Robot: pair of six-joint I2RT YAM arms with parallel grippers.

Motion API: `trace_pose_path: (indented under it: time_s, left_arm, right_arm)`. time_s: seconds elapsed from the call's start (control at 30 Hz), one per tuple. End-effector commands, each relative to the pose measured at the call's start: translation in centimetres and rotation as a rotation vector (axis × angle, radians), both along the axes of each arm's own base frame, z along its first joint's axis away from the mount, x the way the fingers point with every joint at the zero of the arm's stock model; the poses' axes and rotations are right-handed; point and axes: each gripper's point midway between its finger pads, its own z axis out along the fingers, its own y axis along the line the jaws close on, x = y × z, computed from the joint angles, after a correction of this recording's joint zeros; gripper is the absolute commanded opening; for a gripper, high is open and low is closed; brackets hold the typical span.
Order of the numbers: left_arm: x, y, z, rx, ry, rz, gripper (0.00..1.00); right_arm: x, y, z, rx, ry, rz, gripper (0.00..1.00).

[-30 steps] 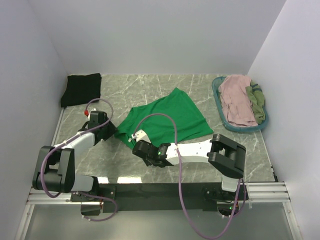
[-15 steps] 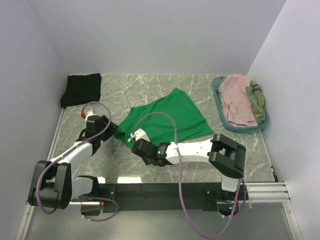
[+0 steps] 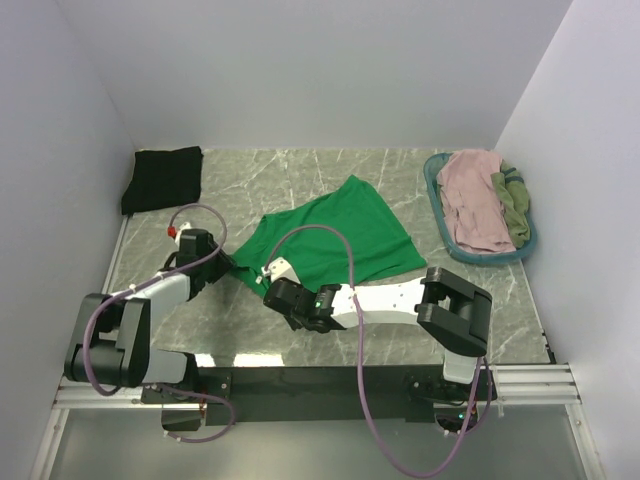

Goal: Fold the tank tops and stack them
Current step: Flatten the tank top out

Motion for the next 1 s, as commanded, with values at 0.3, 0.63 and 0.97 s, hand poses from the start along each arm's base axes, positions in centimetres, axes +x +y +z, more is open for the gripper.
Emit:
trace_pose_path:
  time_s: [0.3, 0.63, 0.97]
  left_arm:
    - [1.5, 0.3, 0.7, 0.012, -0.01, 0.034, 0.01]
    - [1.4, 0.9, 1.1, 0.028, -0.002, 0.067, 0.01]
    - [1.1, 1.8, 2.0, 0.053, 0.021, 0.123, 0.01]
  right_arm:
    - [1.0, 0.0, 3.4, 0.074, -0.075, -0.02, 0.42]
    - [-1.1, 0.7, 3.1, 0.022, -0.141, 0.058, 0.49]
    - [-2.9, 2.7, 2.6, 0.0, -0.169, 0.132, 0.52]
